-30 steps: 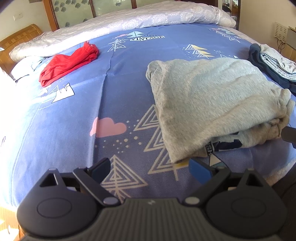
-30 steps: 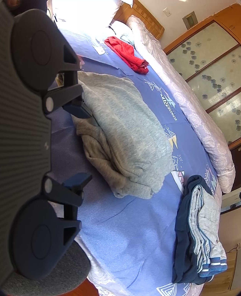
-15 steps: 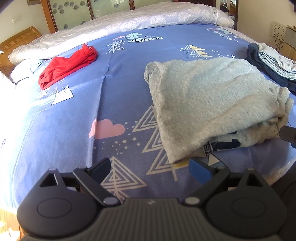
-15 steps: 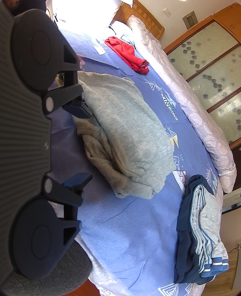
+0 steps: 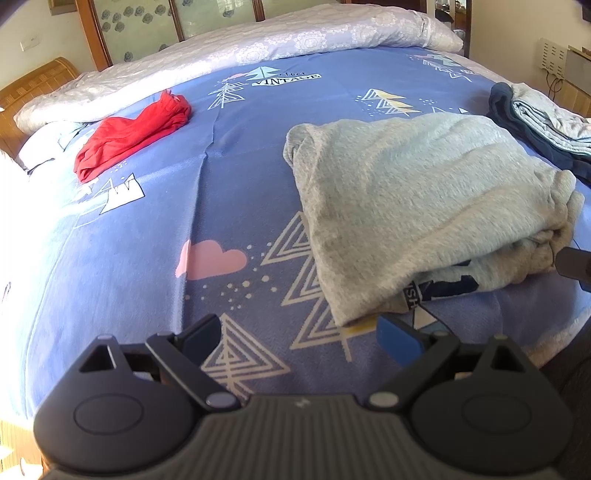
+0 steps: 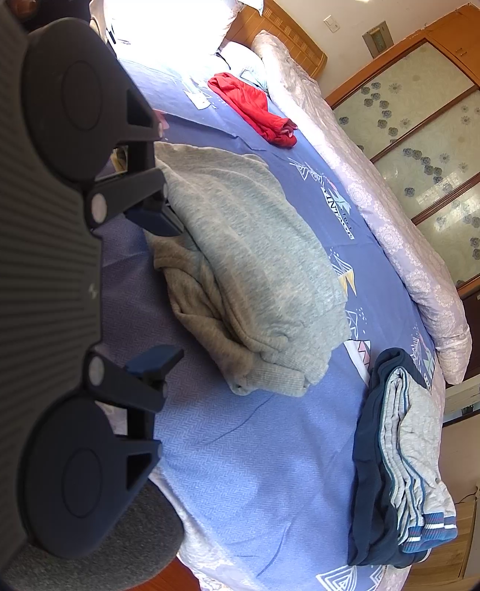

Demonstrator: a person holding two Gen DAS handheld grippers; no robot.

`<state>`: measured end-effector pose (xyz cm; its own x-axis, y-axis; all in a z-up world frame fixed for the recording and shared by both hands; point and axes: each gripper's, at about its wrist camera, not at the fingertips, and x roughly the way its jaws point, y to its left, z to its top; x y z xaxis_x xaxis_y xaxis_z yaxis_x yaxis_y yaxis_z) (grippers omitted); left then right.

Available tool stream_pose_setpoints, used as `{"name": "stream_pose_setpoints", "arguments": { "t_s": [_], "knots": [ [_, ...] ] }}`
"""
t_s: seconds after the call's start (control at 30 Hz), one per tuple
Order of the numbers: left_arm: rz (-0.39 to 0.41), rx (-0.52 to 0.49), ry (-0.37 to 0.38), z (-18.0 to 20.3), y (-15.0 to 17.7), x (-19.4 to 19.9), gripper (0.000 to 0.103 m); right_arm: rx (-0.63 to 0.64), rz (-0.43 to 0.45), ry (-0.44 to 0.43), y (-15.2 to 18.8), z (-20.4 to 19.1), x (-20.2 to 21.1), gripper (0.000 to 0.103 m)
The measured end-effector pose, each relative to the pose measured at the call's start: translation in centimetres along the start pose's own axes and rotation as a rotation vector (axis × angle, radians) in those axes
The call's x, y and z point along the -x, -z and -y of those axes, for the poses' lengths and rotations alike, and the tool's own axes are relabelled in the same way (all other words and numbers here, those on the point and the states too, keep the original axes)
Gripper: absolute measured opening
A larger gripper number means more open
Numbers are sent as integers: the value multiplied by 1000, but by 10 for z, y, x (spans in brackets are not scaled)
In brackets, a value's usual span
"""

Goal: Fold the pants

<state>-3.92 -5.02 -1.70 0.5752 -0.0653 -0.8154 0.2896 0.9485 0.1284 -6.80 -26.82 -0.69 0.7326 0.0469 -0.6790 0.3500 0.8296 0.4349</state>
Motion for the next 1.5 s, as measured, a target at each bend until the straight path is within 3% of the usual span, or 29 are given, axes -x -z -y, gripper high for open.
{"name": "stream_pose_setpoints", "arguments": {
  "t_s": [1.5],
  "knots": [
    [-14, -54, 28, 4, -2, -8, 94, -27, 10, 12, -6, 10, 1, 67]
  ]
}}
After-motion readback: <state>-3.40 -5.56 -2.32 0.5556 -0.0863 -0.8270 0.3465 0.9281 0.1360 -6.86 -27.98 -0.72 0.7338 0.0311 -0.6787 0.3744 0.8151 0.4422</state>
